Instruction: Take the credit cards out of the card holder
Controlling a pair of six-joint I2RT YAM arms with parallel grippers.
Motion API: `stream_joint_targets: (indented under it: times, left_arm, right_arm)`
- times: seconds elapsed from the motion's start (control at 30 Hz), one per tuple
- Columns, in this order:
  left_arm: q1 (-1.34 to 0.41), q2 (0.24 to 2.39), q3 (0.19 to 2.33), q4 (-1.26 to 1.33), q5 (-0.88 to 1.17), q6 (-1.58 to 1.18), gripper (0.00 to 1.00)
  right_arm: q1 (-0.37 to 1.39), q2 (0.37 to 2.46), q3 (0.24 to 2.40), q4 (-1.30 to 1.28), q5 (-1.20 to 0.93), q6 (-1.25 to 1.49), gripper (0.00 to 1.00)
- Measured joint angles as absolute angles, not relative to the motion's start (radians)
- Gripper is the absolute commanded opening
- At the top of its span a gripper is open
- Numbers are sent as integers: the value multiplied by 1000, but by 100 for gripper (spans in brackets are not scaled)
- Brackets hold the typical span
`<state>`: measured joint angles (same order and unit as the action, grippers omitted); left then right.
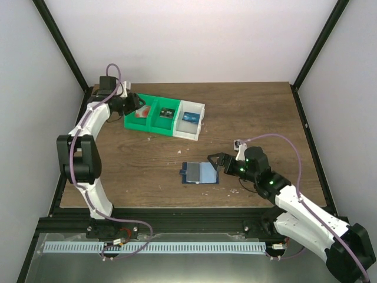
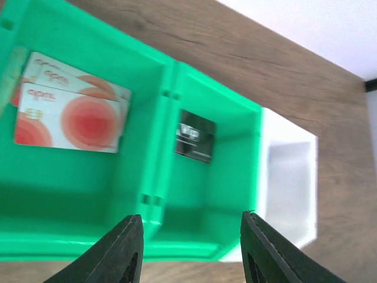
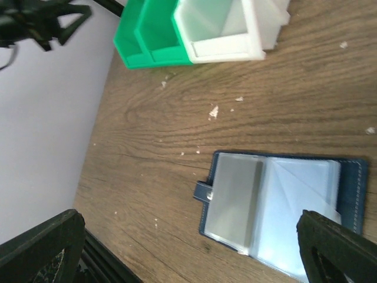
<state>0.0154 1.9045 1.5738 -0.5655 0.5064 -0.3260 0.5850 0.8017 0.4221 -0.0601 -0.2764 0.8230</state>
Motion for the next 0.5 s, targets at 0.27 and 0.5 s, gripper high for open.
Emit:
stream_joint_targets:
  times: [0.27,0.5]
  left_arm:
    - [-6,1689,1346,-449,560,-366,48]
    - [-20,1562,1147,-401,651,-385,49]
  right_arm:
    - [585,843,432,-120,-294,807,91]
    - [585,941,450,-112,-360,791,61]
